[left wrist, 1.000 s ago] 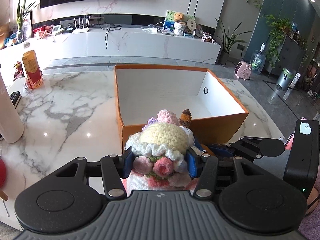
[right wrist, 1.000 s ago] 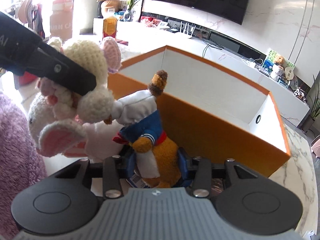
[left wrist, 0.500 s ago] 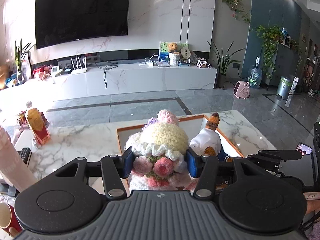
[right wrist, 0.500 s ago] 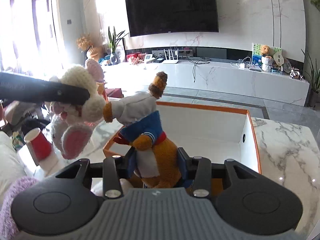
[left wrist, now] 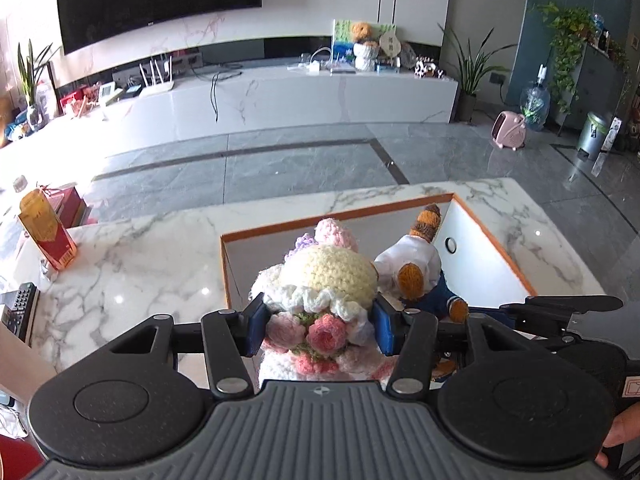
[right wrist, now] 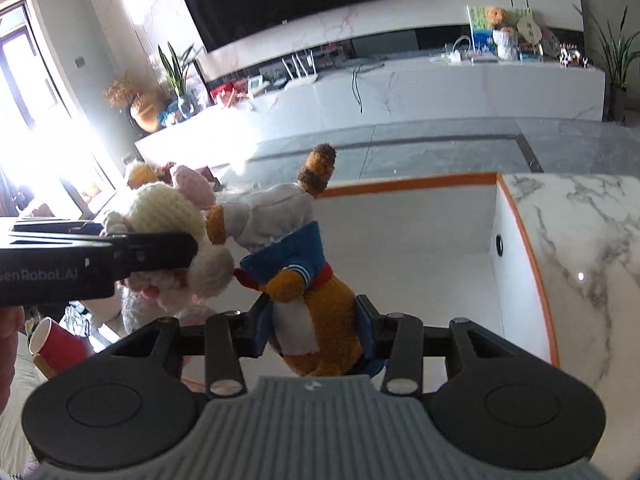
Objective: Organize objects
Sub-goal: 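Lift both plush toys and carry them over the orange box, then lower both held plush toys down into the orange box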
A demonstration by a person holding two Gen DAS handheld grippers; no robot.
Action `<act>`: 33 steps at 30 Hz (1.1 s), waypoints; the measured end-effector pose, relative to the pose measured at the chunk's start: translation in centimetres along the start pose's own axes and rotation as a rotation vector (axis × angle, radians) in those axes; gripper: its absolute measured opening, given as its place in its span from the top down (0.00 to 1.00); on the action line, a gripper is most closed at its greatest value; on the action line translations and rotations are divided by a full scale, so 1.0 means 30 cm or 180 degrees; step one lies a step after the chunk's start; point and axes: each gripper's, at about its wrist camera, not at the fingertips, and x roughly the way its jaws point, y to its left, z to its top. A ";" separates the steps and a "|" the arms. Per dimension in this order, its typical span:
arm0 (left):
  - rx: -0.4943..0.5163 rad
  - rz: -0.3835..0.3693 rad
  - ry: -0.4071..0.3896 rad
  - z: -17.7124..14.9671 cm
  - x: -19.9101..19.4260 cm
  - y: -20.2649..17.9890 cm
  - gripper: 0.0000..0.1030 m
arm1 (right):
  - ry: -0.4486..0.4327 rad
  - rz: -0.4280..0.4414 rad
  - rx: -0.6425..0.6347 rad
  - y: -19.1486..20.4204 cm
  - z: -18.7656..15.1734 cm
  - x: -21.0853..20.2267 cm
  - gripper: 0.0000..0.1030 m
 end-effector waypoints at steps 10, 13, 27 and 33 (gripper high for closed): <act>0.0121 0.0183 0.0522 -0.042 0.147 0.014 0.41 | 0.0819 0.0135 0.0235 -0.061 -0.027 0.229 0.54; 0.0227 0.0213 0.0634 -0.044 0.172 -0.003 0.40 | 0.0991 0.0140 0.0227 -0.067 -0.004 0.285 0.54; 0.0223 0.0225 0.0772 -0.056 0.217 0.000 0.35 | 0.1081 0.0079 0.0139 -0.048 0.002 0.363 0.49; 0.0084 0.0070 0.0488 -0.056 0.160 0.031 0.26 | 0.1087 0.0106 0.0161 -0.046 0.001 0.376 0.43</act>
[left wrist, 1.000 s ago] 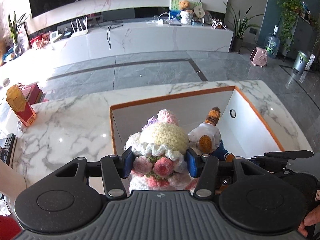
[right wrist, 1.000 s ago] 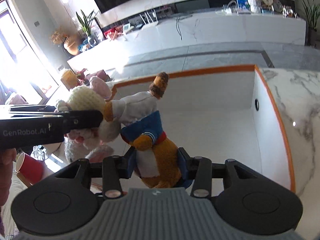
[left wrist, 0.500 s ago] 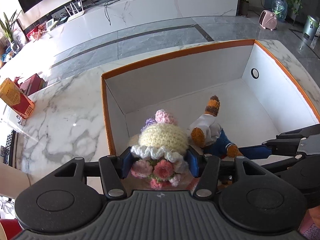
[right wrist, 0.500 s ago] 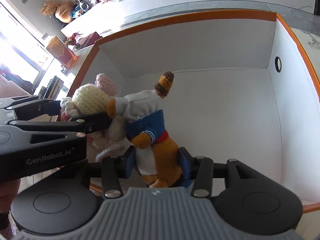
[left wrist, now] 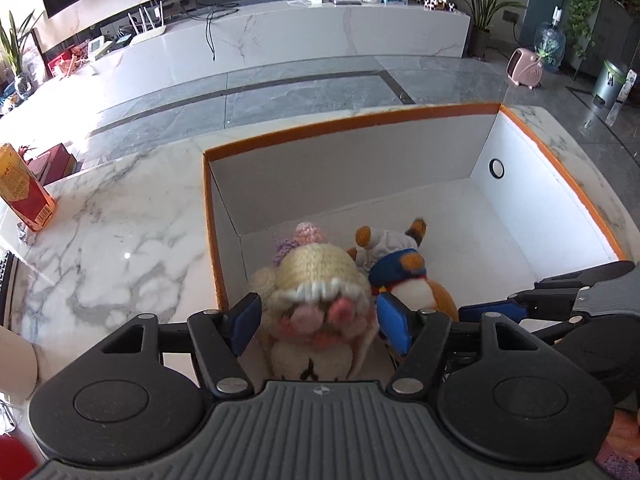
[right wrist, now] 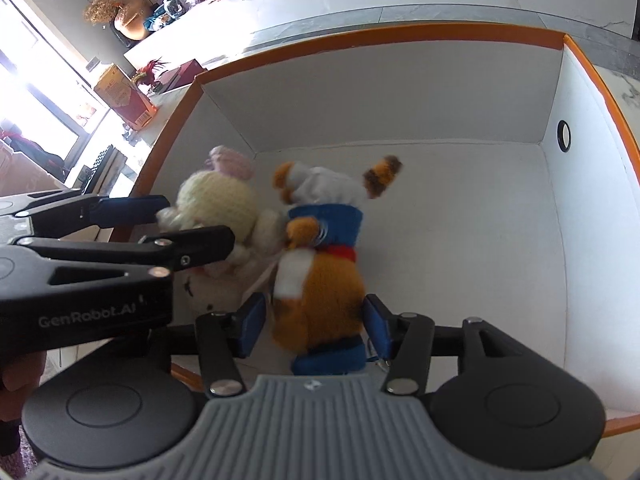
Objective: Organize objects
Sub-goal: 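Lower both held plush toys down into the orange box, then open left tool releasing bunny while right tool releases plush dog in box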
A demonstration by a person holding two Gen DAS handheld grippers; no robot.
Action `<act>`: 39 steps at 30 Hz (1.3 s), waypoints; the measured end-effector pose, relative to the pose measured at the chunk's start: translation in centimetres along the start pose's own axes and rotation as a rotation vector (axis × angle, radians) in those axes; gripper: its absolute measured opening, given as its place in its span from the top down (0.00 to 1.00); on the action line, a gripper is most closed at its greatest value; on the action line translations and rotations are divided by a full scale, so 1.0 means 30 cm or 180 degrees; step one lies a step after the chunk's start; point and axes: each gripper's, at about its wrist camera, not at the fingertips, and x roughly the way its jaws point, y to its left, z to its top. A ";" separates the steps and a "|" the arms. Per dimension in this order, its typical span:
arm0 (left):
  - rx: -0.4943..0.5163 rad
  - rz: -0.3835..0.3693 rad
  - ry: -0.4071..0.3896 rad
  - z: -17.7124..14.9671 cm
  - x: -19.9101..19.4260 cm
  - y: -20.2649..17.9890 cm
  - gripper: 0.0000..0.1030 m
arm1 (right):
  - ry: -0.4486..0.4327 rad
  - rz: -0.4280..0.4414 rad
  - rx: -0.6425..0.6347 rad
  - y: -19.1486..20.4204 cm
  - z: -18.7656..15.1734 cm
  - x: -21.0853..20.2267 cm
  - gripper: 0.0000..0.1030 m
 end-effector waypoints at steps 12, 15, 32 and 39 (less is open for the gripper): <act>-0.0163 -0.0249 -0.0118 0.018 -0.066 0.060 0.43 | -0.0071 0.0038 0.0253 -0.035 0.046 -0.011 0.42; 0.0100 -0.0214 -0.0048 0.029 -0.024 0.012 0.43 | -0.0064 -0.0061 0.0265 -0.039 0.054 -0.007 0.42; 0.0487 0.0262 0.0340 0.120 0.220 -0.070 0.48 | 0.0096 -0.0343 -0.0550 0.012 0.111 0.042 0.49; 0.0758 0.0526 0.0185 0.157 0.216 -0.084 0.76 | 0.0260 -0.0371 -0.1034 0.026 0.154 0.072 0.50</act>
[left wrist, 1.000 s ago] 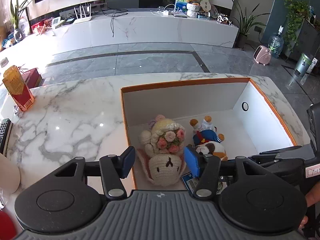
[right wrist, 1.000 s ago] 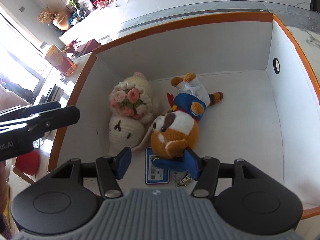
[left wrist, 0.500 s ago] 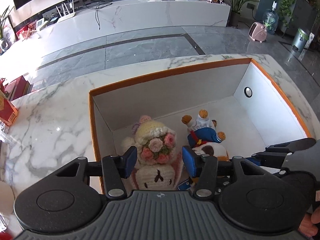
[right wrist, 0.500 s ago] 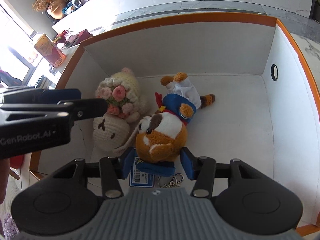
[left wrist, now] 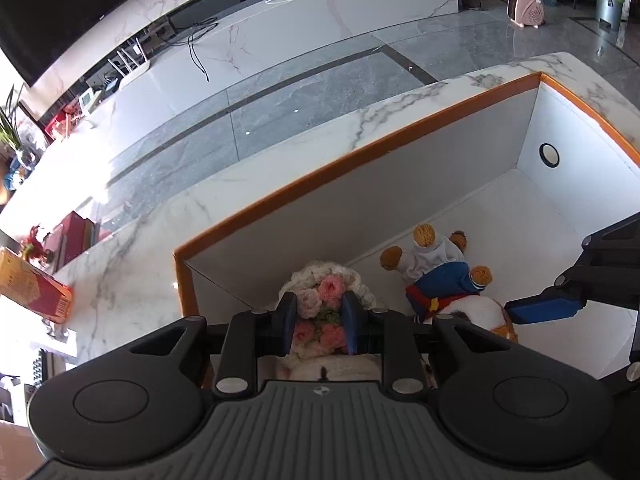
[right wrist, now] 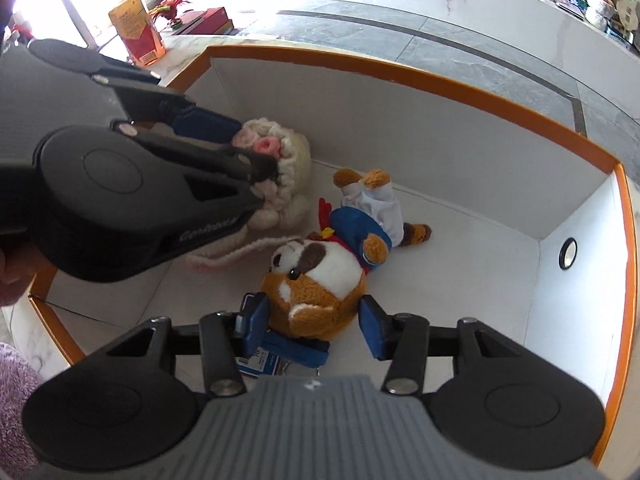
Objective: Organize objects
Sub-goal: 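Open left tool releasing bunny while right tool releases plush dog in box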
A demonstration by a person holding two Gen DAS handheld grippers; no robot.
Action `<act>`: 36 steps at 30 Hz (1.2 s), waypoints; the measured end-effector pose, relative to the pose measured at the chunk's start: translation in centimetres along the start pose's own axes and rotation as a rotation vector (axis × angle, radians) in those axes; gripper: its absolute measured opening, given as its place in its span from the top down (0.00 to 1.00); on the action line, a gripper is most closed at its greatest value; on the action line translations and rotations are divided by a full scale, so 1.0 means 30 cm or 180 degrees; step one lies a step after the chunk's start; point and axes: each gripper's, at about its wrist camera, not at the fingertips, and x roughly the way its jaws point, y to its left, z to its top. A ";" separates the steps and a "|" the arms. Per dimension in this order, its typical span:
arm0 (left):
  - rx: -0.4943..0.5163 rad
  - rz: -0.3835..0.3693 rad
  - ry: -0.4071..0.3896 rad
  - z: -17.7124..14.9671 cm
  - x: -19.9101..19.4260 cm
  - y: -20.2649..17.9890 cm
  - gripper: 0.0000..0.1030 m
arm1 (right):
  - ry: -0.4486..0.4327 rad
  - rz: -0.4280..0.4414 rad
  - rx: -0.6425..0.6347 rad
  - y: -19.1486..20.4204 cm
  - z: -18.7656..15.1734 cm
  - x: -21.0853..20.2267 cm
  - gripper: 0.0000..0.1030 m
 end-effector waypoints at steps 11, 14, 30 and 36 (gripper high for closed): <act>-0.0120 -0.0089 -0.0143 -0.010 -0.003 0.039 0.79 | -0.0010 0.0168 -0.0148 -0.052 0.046 0.027 0.54; -0.0277 -0.0236 -0.0118 -0.012 -0.007 0.075 0.78 | -0.0080 0.0200 -0.0276 -0.049 0.047 0.024 0.56; -0.0079 -0.0537 0.0015 -0.059 -0.023 0.055 0.73 | 0.0075 0.0047 -0.1186 -0.019 -0.011 -0.052 0.58; -0.0235 -0.0460 -0.0036 -0.046 0.011 0.066 0.84 | 0.0270 -0.0245 -0.1724 0.051 -0.046 -0.089 0.58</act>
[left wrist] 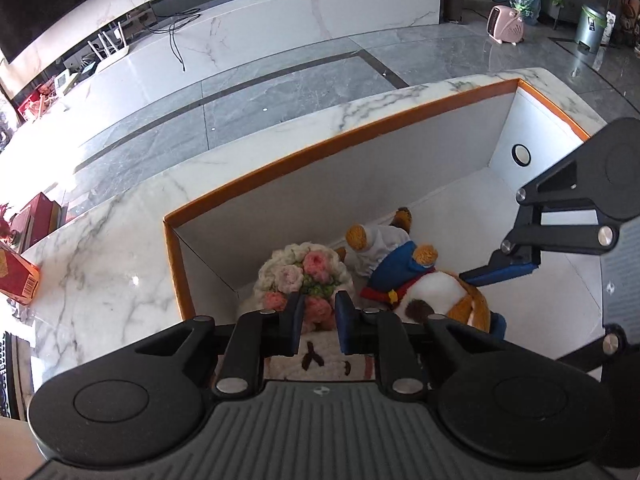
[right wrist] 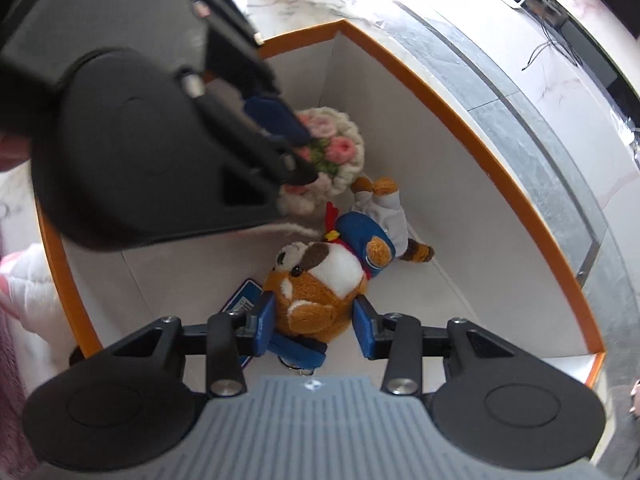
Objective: Organize objects
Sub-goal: 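Open left tool releasing bunny while right tool releases plush dog in box, then grasp pink-striped plush with left tool while right tool grasps orange crocheted persimmon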
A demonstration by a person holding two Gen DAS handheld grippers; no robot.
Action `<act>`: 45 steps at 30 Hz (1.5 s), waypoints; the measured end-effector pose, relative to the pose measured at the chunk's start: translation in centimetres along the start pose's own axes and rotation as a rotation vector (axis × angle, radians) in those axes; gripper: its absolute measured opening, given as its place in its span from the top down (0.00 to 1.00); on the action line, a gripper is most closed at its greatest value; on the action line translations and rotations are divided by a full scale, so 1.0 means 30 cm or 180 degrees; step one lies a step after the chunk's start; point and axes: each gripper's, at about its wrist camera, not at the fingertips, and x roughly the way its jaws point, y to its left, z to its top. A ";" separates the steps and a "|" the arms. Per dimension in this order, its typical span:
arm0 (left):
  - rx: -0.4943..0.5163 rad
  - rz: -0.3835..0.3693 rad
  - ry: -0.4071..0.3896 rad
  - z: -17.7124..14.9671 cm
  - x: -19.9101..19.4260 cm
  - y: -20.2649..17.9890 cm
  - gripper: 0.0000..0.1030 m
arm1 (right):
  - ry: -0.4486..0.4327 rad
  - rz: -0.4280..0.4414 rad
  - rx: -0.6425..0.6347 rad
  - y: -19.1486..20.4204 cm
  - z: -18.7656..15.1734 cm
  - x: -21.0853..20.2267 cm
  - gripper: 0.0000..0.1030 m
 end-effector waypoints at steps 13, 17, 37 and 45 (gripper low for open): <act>-0.0432 -0.0126 -0.0064 -0.012 -0.009 0.078 0.81 | -0.0441 0.0267 0.0663 -0.073 -0.052 -0.001 0.59; -0.0467 -0.0177 -0.0175 -0.024 -0.043 0.073 0.79 | -0.0470 0.0285 0.0730 -0.078 -0.081 -0.028 0.56; -0.0276 -0.0345 -0.0709 -0.184 -0.432 -0.016 0.65 | -0.1011 -0.0032 0.1569 0.102 -0.142 -0.427 0.27; 0.0080 -0.0133 -0.0626 -0.382 -0.487 -0.134 0.57 | -0.1285 -0.0011 0.2072 0.341 -0.242 -0.480 0.27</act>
